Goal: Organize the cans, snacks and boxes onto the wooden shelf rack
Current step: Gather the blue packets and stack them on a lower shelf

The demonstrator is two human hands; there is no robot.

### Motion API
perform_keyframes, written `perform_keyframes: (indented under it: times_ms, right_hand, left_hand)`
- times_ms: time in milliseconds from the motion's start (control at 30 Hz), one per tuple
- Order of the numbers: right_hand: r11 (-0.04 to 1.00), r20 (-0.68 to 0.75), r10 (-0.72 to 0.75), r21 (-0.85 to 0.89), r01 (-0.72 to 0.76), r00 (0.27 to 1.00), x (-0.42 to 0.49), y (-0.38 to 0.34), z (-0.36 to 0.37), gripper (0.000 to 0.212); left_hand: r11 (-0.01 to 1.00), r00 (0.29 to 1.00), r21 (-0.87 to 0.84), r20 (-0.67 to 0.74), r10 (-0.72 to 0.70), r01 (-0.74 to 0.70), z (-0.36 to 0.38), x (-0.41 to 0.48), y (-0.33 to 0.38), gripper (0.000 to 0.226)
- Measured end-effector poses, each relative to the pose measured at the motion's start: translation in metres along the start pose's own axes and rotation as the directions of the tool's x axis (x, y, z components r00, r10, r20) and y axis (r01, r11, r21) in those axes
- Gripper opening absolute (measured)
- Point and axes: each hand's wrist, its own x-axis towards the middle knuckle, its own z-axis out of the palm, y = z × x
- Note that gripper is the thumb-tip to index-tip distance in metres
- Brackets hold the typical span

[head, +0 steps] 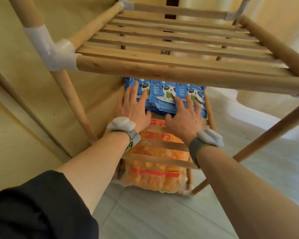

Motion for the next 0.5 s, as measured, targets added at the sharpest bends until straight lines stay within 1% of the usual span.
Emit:
perform_keyframes:
  times_ms: [33,100,167,233,333,400,467,500]
  right_hand:
    - [1.000,0.021,-0.026,-0.008,0.027,0.999,0.002,0.001,0.000,0.076]
    - [0.997,0.092,-0.071,-0.003,0.071,0.993,0.004,0.003,0.000,0.083]
    - [0.997,0.123,-0.075,0.020,0.073,0.990,0.008,0.007,0.000,0.084]
    - [0.998,0.089,-0.068,0.018,0.067,0.994,0.009,0.011,-0.002,0.080]
    - [0.991,0.062,-0.112,-0.067,0.116,0.992,0.005,0.012,-0.001,0.076]
    - [0.981,0.094,-0.154,-0.103,0.164,0.984,0.001,0.009,0.005,0.074]
    - [0.977,0.132,-0.141,-0.141,0.160,0.981,0.001,0.006,0.012,0.072]
    - [0.974,0.150,-0.126,-0.167,0.150,0.981,0.002,0.005,0.013,0.072]
  left_hand:
    - [0.999,0.999,-0.009,0.037,0.031,-0.031,-0.001,0.003,-0.001,0.070]
    - [0.999,0.994,-0.012,0.097,0.042,-0.041,-0.002,0.007,-0.001,0.070]
    - [0.999,0.992,0.013,0.118,0.035,-0.037,-0.002,0.009,-0.002,0.072]
    - [0.999,0.993,0.031,0.112,0.025,-0.028,-0.001,0.010,-0.001,0.075]
    - [0.999,0.998,0.035,0.070,-0.007,0.004,-0.002,0.011,-0.001,0.072]
    - [0.998,0.996,-0.018,0.054,-0.065,0.066,-0.001,0.012,-0.005,0.069]
    - [0.985,0.993,-0.134,0.067,-0.098,0.106,0.000,0.012,-0.009,0.070]
    - [0.977,0.993,-0.186,0.070,-0.091,0.102,0.001,0.012,-0.010,0.069]
